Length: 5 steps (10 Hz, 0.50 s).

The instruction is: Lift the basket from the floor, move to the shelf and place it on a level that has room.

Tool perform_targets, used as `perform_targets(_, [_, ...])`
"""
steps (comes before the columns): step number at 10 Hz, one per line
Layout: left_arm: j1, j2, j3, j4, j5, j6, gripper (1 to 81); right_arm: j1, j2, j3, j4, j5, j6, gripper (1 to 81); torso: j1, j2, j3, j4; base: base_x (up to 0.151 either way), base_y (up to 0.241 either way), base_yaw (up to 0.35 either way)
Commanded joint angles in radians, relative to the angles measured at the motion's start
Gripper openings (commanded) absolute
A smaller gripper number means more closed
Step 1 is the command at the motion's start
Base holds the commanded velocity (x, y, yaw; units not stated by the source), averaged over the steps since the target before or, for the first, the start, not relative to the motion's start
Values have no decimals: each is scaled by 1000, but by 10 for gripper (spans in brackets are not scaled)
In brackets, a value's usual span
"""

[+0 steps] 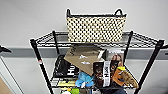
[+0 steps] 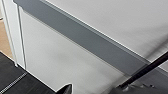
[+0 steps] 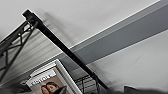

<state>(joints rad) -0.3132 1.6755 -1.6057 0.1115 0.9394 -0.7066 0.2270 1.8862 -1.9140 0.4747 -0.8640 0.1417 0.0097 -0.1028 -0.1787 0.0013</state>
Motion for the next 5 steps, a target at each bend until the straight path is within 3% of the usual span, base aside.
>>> perform_targets(1, [157,-51,81,14,-158,32,811,-85,-17,18,38,11,-42,811,0,0,0,0,0,0,0])
perform_targets(5, [401,-59,104,13,-327,32,811,-295,-46,32,51,66,-83,811,0,0,0,0,0,0,0])
